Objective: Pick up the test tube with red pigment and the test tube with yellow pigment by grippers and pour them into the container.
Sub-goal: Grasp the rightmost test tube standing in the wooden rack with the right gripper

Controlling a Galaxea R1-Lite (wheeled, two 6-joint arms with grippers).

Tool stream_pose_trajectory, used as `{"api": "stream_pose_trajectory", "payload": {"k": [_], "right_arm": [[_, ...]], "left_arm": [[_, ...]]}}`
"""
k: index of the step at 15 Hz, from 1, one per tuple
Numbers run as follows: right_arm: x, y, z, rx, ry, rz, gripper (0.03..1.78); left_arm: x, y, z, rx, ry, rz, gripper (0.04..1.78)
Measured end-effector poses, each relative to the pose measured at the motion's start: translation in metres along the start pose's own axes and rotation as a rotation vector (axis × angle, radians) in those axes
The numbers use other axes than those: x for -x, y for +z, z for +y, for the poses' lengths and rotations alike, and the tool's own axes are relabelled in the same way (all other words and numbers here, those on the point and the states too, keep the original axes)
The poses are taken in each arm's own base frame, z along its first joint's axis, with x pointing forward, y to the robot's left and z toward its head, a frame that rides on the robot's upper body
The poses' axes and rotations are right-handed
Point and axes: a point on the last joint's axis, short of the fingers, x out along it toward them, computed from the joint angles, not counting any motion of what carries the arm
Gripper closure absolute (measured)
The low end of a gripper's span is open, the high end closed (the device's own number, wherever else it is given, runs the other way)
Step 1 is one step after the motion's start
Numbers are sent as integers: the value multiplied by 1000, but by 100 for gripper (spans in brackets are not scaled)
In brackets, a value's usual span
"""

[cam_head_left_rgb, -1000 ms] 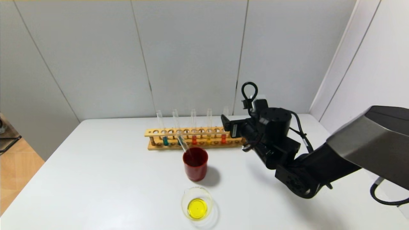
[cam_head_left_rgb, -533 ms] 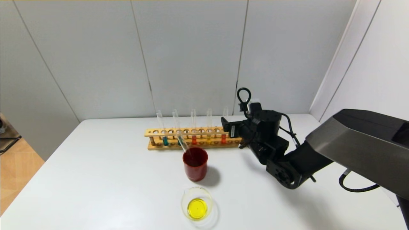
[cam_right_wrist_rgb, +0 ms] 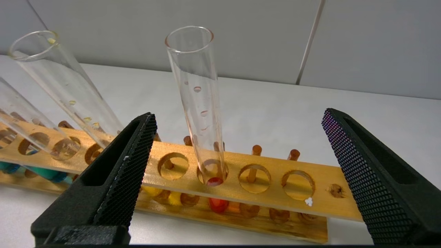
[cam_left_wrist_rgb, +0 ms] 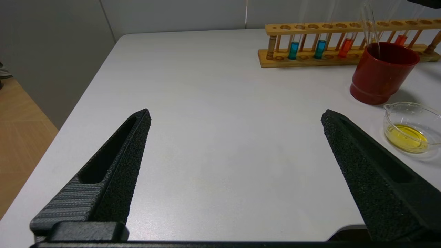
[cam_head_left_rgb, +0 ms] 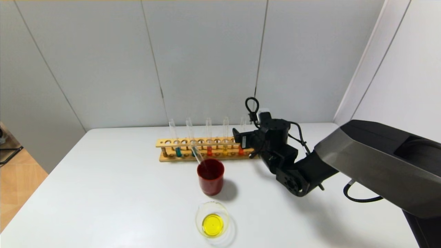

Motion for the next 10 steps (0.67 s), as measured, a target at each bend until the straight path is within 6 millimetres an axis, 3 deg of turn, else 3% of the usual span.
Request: {"api": "stream_pose_trajectory", "payload": {"k": [6, 10], "right_arm": [[-2, -4, 1, 7, 0, 16, 12], [-4, -2, 4, 12, 5, 11, 55]], "left_arm": [[0, 0, 0, 0, 0, 0, 7], [0, 0, 0, 0, 1, 0, 7]]}}
